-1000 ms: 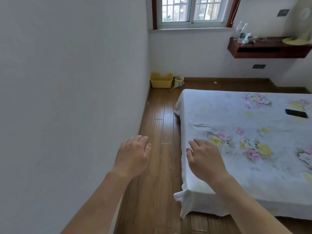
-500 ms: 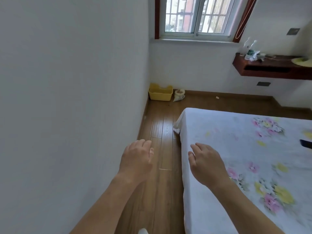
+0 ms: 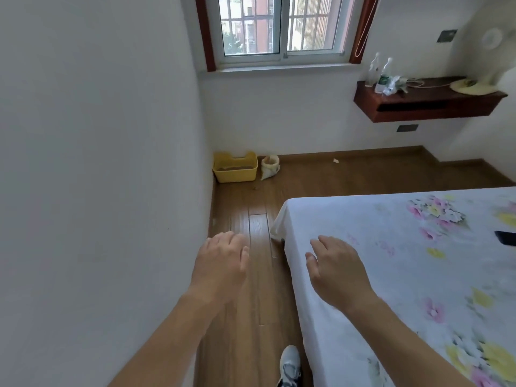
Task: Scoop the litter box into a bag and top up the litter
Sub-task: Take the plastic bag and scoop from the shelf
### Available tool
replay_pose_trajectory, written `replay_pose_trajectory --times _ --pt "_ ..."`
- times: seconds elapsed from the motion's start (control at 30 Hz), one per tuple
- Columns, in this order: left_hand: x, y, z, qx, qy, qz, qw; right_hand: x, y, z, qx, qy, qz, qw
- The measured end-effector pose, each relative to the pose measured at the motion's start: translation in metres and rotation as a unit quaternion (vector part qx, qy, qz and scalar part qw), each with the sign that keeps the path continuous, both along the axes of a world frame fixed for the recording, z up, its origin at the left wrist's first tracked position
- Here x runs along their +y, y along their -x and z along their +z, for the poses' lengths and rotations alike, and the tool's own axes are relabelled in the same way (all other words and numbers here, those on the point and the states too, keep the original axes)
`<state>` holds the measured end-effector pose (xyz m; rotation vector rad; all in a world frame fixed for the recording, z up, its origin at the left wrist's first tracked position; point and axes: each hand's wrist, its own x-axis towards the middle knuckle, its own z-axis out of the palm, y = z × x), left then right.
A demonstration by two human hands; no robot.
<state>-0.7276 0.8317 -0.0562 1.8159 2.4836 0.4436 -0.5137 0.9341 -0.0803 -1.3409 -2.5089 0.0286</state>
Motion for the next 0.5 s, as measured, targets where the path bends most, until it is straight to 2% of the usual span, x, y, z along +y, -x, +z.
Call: replay_pose_trajectory --times 0.2,0.5 --pt "0.128 0.051 -0.006 0.019 0.024 0.011 0.999 0.135 0.05 -0.008 0.028 -0.018 0.009 0.999" --pt "0.279 0.13 0.013 0.012 0.013 0.026 1.0 0.296 0.132 0.015 -0.027 -0.035 0.033 0.998"
